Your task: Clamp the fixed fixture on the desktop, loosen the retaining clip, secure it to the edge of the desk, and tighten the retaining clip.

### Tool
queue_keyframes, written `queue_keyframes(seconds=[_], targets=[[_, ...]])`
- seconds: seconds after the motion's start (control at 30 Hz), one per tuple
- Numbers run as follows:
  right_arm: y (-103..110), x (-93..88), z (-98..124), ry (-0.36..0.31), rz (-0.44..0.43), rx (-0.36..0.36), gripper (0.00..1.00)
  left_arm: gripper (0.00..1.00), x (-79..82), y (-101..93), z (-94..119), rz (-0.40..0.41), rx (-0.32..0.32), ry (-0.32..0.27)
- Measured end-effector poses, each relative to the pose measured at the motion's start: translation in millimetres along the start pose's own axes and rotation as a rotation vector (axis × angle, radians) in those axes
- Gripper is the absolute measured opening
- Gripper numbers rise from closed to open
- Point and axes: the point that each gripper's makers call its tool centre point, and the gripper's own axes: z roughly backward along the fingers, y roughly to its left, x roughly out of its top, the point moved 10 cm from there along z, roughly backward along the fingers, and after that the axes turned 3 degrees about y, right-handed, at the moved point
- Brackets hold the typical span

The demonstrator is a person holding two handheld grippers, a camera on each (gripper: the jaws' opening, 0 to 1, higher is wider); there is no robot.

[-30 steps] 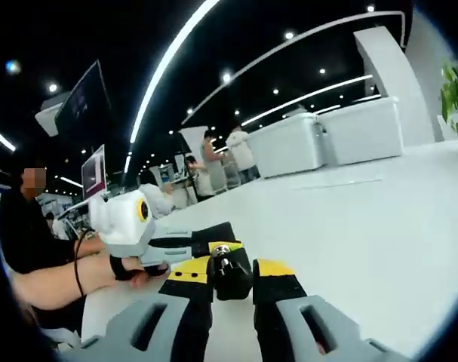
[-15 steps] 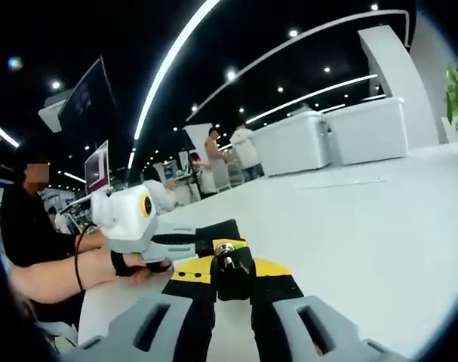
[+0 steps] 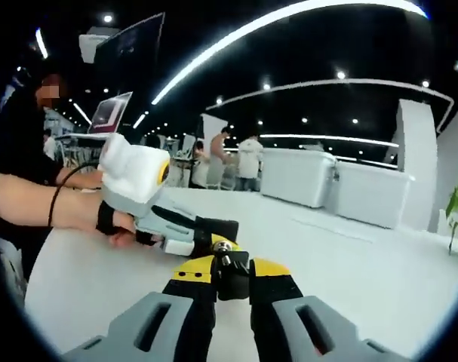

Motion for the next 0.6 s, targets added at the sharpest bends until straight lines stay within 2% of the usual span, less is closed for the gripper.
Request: queue_keyframes(seconds=[0.13,0.3,0.6], targets=[[5.8,1.1,1.3,0.001,0.102,-0.019,0.16,0.07,0.0,0.1,0.0,0.001,0.001,0.001],[13.9,1.6,0.9,0.007,0.334,-0.05,0.16,0.07,0.0,0.3,-0.1,0.001,0.001,0.001],[18.8,0.0,0.1,0.015,0.484,-0.073,0.16,0.07,-0.1,0.2,-0.2,0.0,0.003,0.001]])
